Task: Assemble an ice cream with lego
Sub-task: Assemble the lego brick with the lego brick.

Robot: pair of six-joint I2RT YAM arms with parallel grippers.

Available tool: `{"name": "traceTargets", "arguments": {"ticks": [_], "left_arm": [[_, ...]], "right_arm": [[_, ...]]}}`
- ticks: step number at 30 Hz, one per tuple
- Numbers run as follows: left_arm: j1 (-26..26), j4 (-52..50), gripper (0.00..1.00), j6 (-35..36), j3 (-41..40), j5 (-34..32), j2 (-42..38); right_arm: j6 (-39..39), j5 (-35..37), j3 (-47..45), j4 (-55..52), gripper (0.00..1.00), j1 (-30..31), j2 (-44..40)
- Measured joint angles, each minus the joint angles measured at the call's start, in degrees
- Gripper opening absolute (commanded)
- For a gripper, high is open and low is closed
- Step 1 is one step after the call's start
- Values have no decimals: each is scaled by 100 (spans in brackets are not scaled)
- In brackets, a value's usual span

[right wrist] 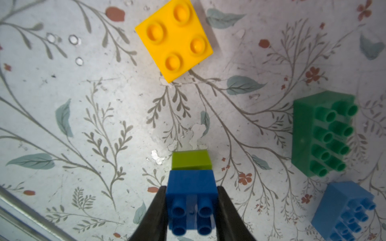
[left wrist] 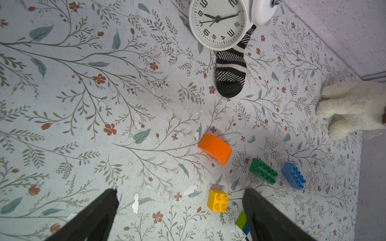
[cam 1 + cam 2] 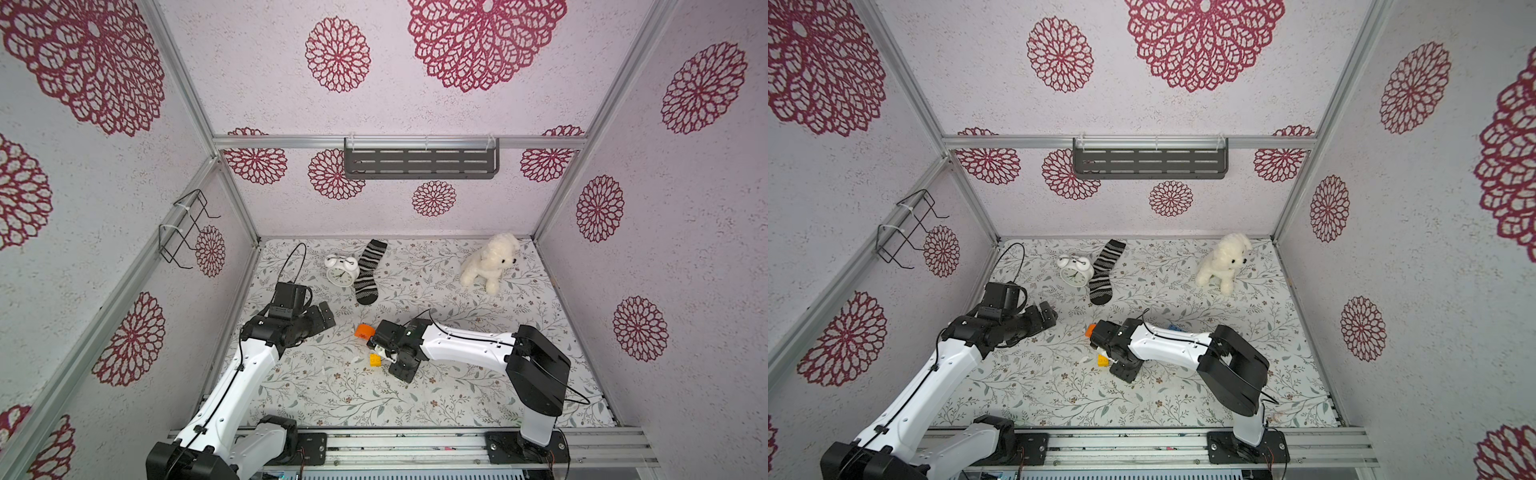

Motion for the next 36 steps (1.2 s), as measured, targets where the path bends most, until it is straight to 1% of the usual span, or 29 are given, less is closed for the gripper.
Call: {"name": "traceTargets", "arguments": {"ticks": [21,36], "left_arm": [[4,-28,98,79,0,2,-11],[7,-223,98,162,7,33,7]], "right_arm": [[-46,-7,-85,103,27,-13,-35],[-48,-313,-409,470,26,-131,-238]]}}
